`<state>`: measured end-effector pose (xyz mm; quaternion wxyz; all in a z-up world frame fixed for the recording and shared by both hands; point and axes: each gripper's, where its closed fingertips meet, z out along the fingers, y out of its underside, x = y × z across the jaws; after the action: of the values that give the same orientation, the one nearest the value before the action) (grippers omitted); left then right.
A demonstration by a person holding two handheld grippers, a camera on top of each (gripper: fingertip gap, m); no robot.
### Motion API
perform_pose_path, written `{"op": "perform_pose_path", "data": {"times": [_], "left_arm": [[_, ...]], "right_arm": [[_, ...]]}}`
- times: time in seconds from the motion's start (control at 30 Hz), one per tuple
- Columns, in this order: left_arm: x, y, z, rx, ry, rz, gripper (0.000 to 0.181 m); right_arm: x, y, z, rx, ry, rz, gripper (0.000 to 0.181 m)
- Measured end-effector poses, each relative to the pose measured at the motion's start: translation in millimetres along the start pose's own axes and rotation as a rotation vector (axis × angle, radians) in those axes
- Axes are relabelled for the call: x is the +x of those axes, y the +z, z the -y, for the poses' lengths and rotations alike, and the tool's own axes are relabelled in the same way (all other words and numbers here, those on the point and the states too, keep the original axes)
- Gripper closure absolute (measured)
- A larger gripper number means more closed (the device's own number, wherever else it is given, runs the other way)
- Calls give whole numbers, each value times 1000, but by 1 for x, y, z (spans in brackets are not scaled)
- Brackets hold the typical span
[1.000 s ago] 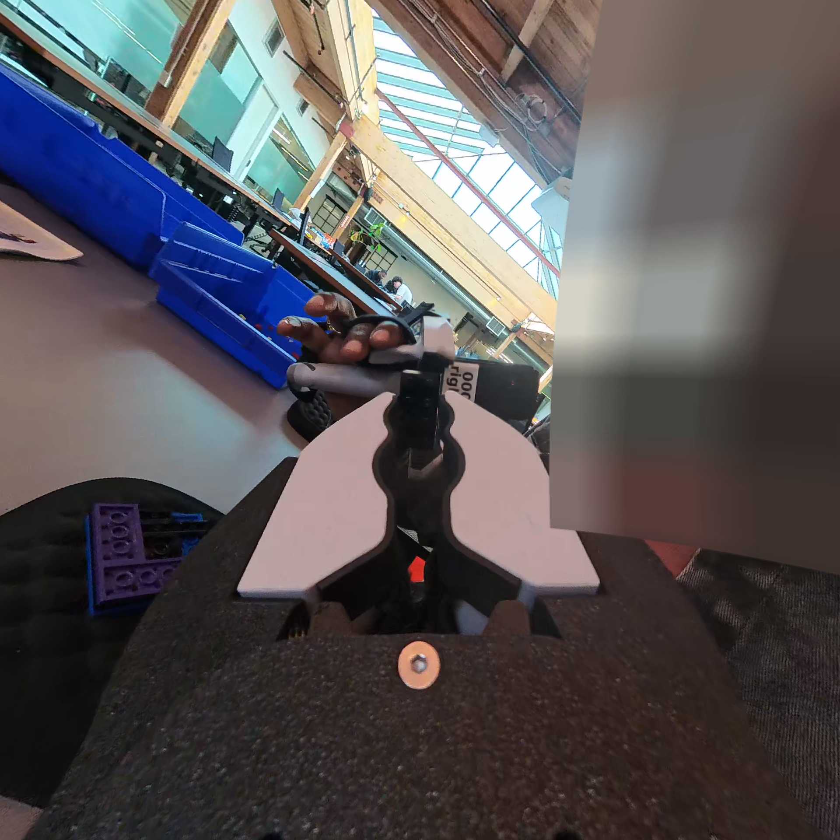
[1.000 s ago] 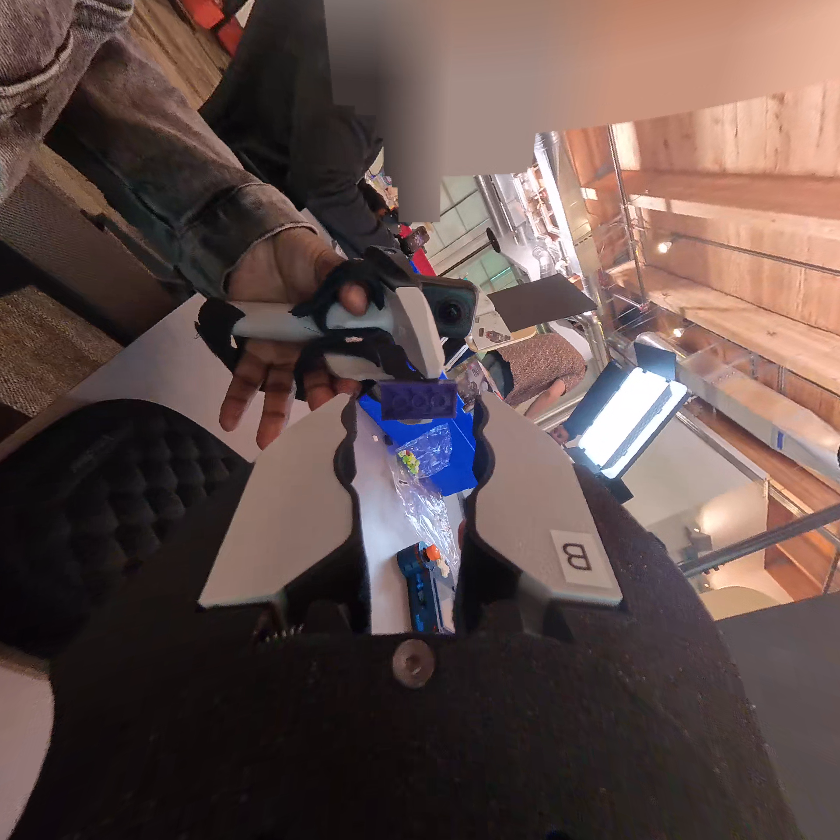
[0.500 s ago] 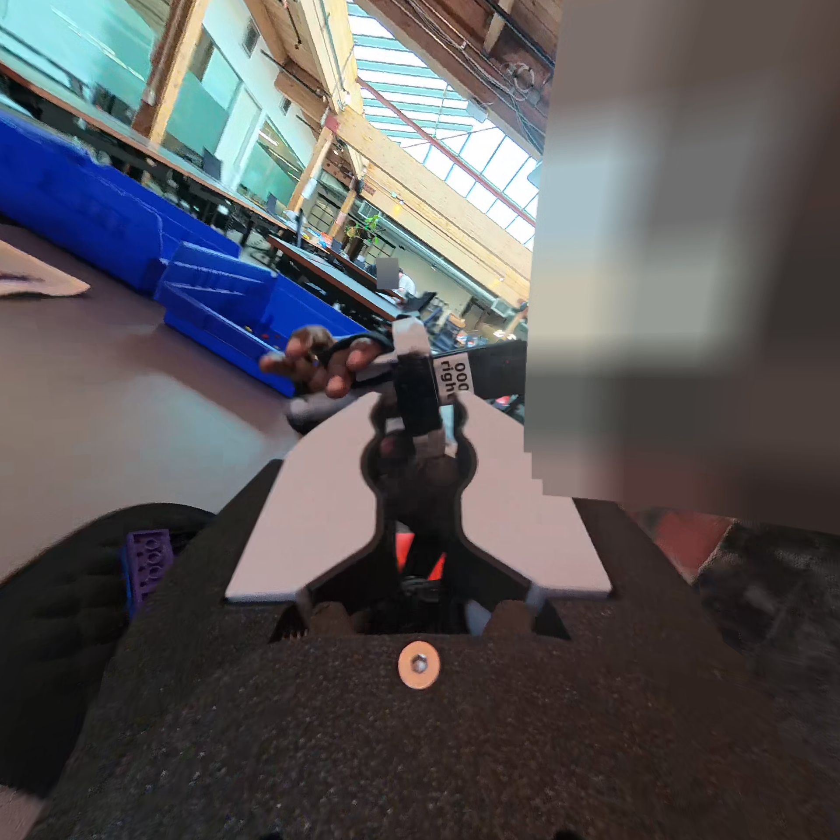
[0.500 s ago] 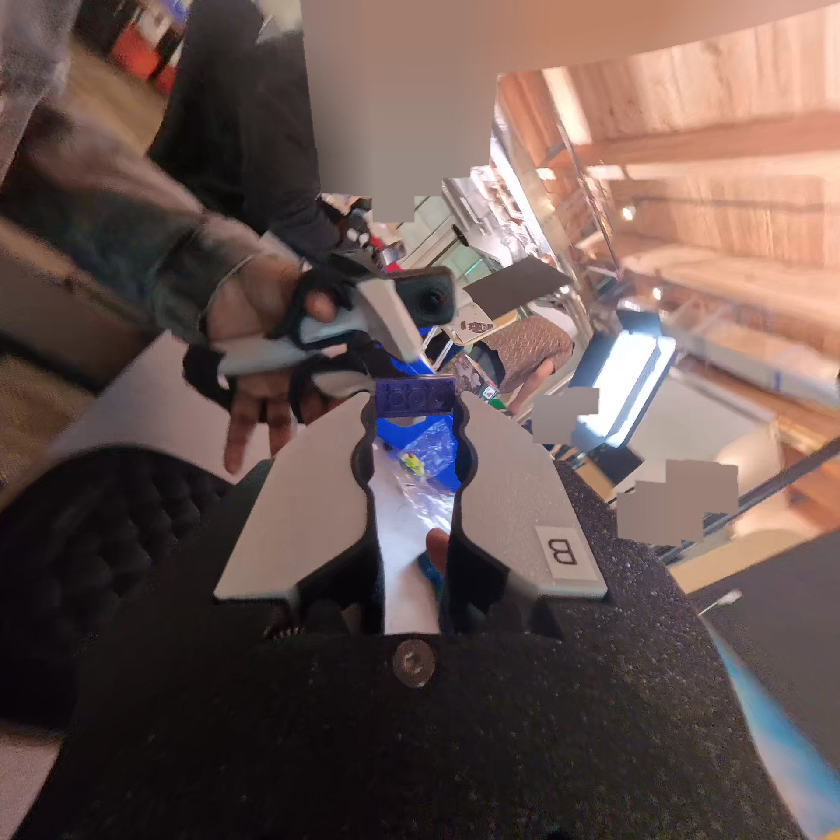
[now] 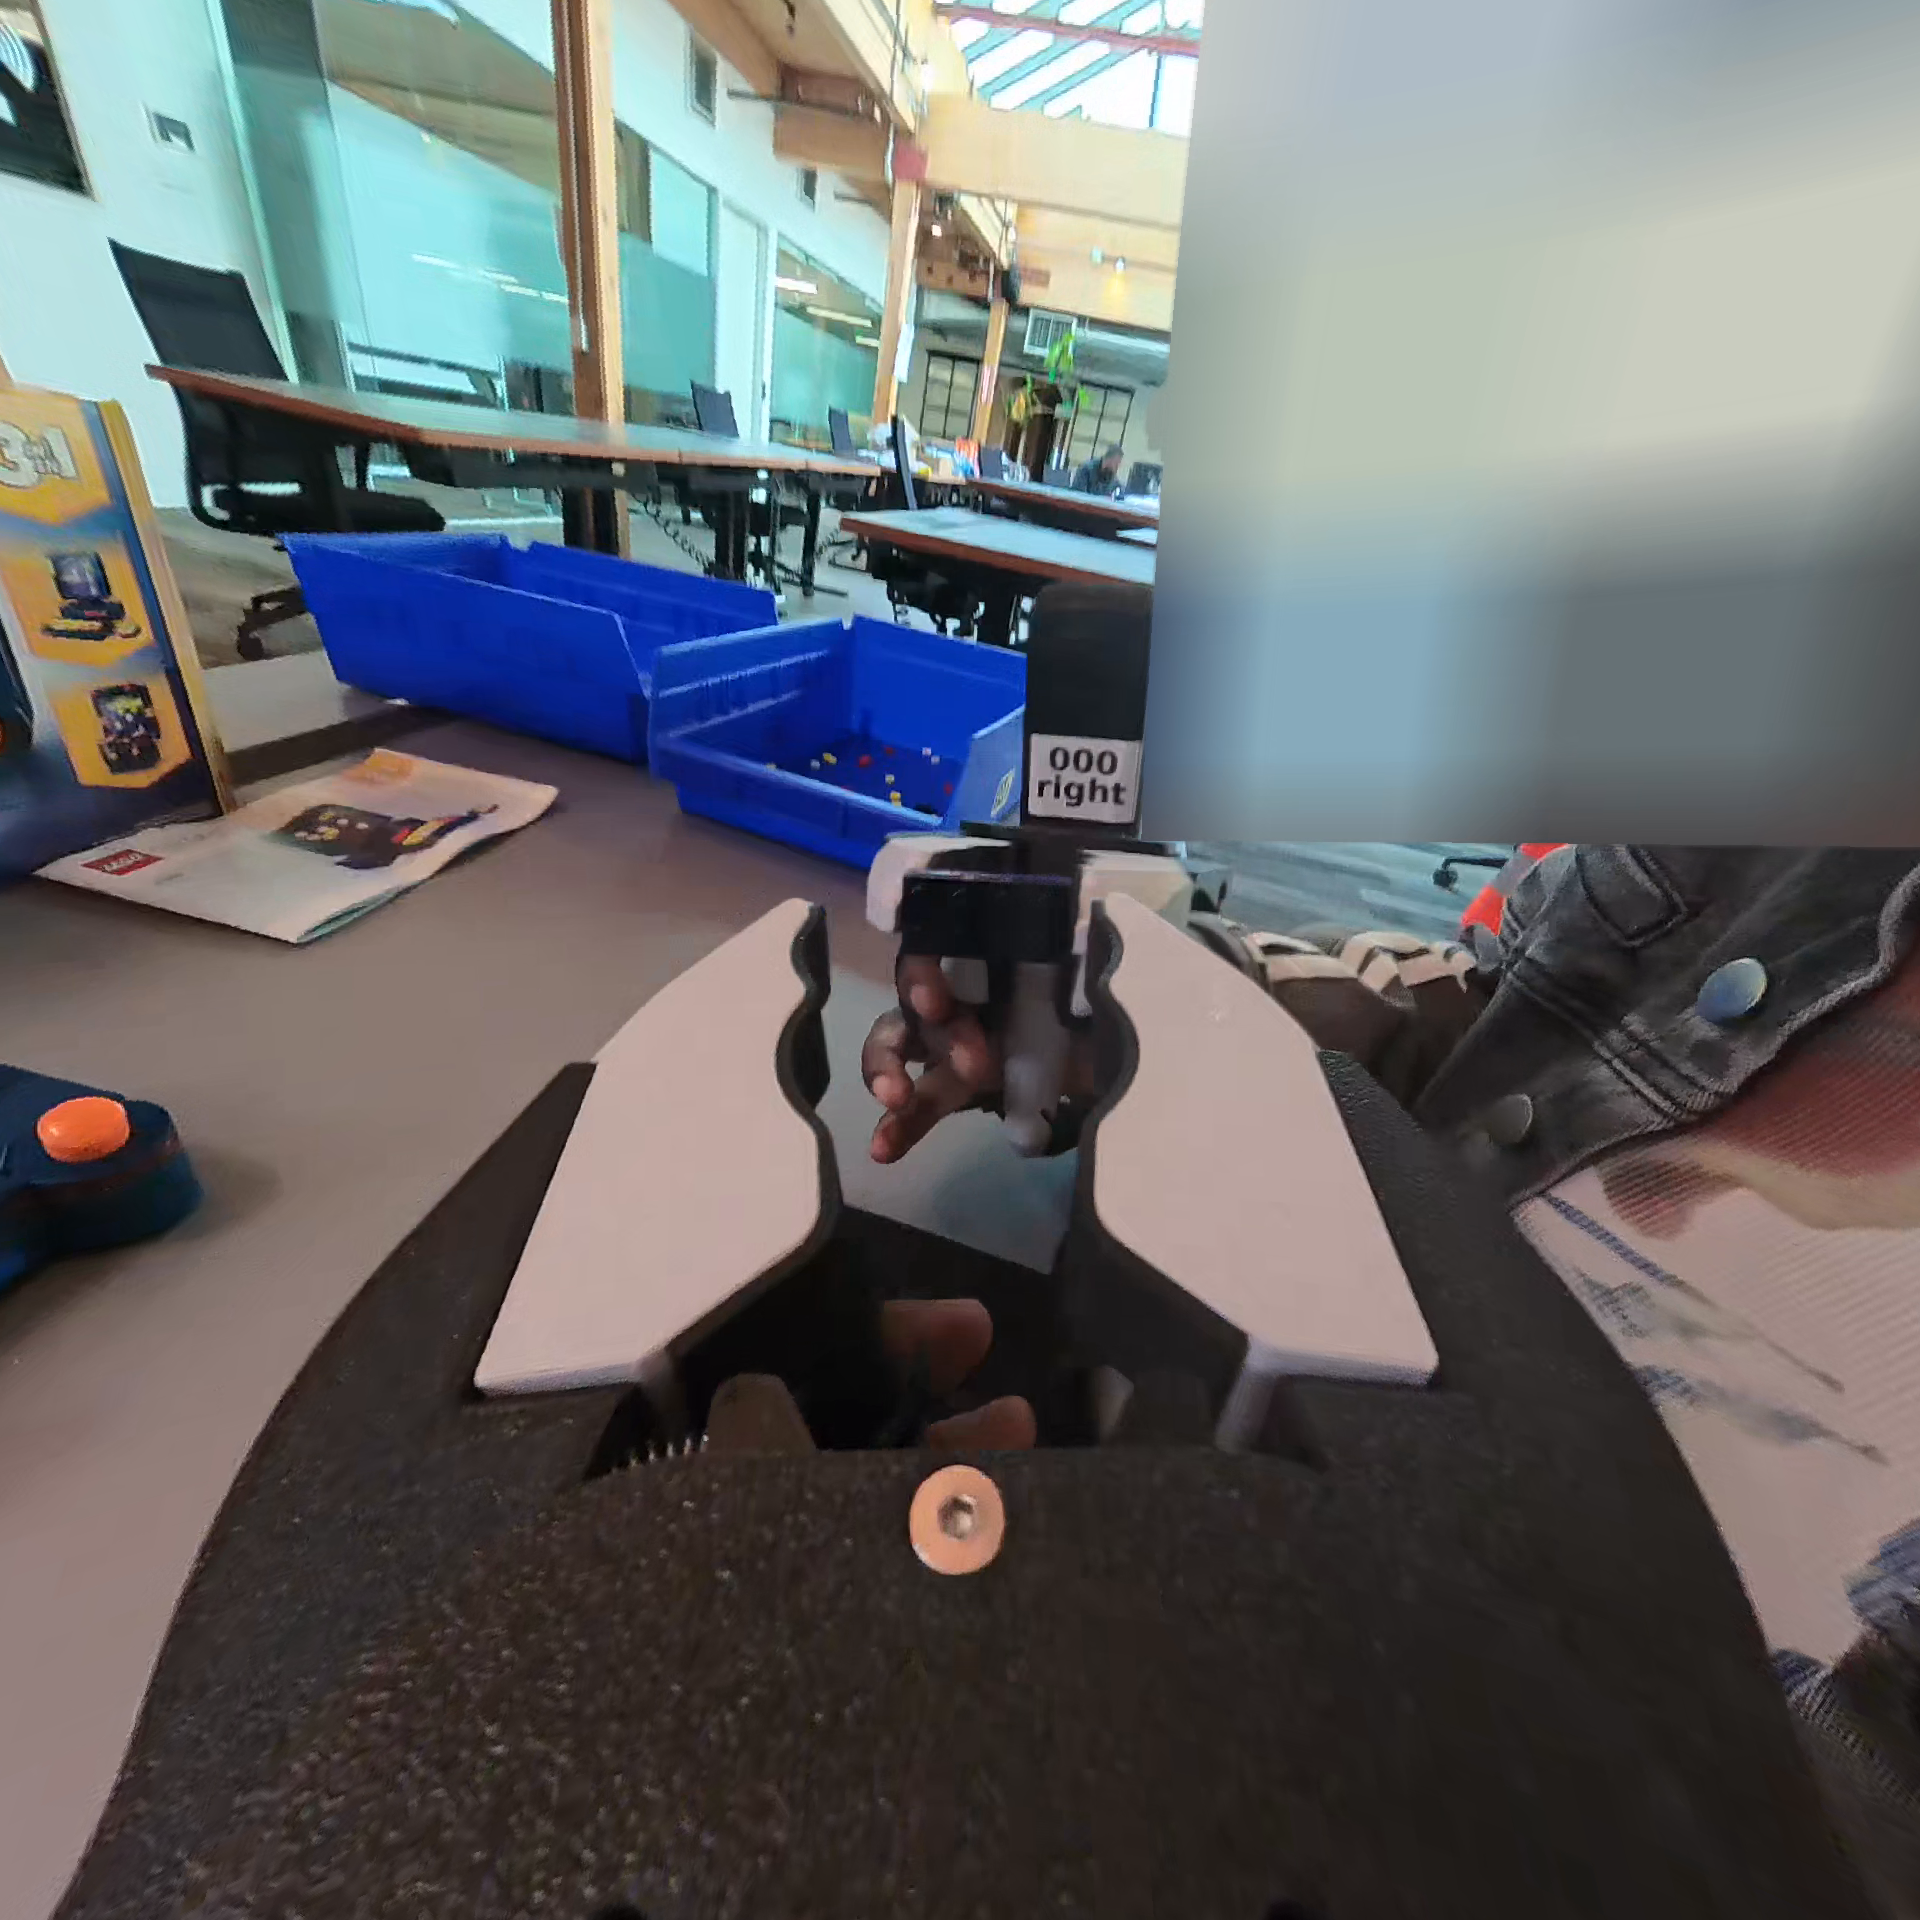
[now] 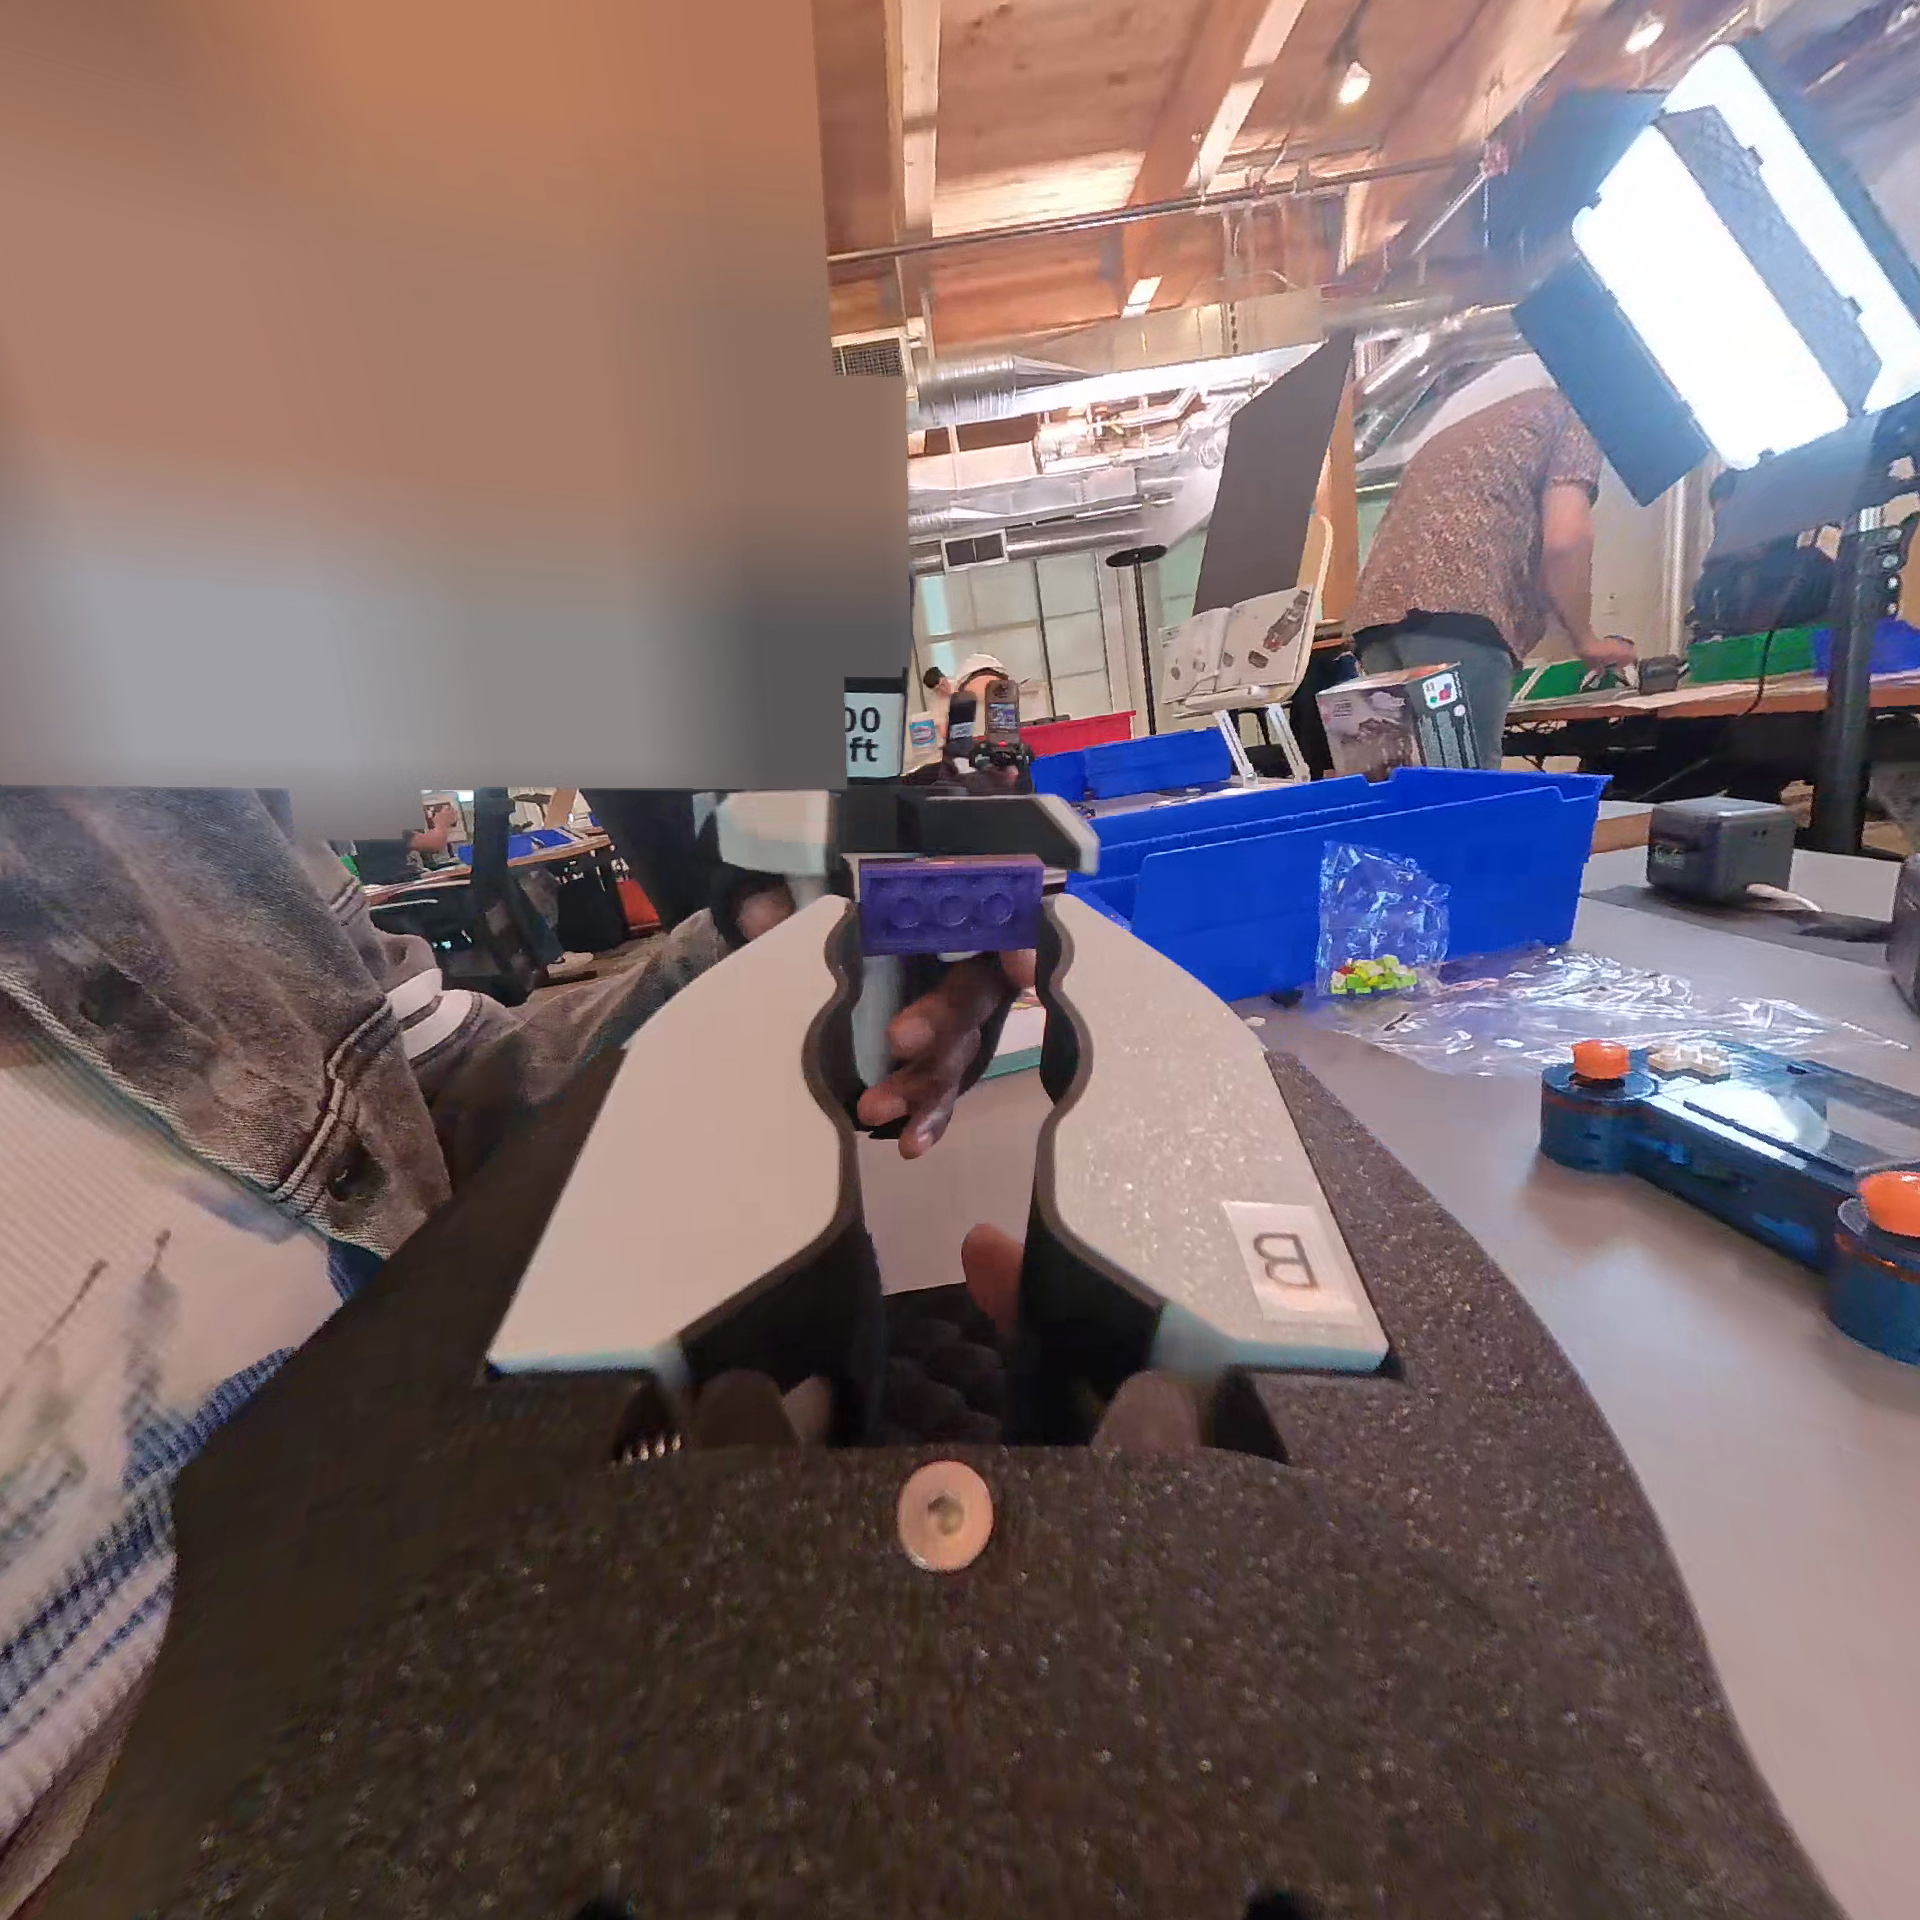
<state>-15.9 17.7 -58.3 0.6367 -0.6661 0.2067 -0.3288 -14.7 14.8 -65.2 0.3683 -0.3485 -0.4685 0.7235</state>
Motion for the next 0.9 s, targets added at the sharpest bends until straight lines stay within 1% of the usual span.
{"op": "perform_pose_path", "data": {"times": [0.07,0.23,0.5,0.7,0.8,0.9], "left_arm": [[1,2,-3,-16,22,-6,135],[8,1,-2,-12,47,-41,137],[11,0,-8,-41,37,-84,151],[13,-3,-9,-31,55,-93,151],[21,-7,-6,-13,37,-151,151],[22,-10,-8,-29,24,-158,151]], "right_arm": [[-2,1,0,-7,-13,3,150],[-2,2,-3,-25,-31,1,150],[-7,6,-7,-62,-76,22,150],[-11,7,-8,-80,-100,36,150],[-19,7,-5,-76,-117,94,150],[-21,3,4,-52,-114,119,148]]}}
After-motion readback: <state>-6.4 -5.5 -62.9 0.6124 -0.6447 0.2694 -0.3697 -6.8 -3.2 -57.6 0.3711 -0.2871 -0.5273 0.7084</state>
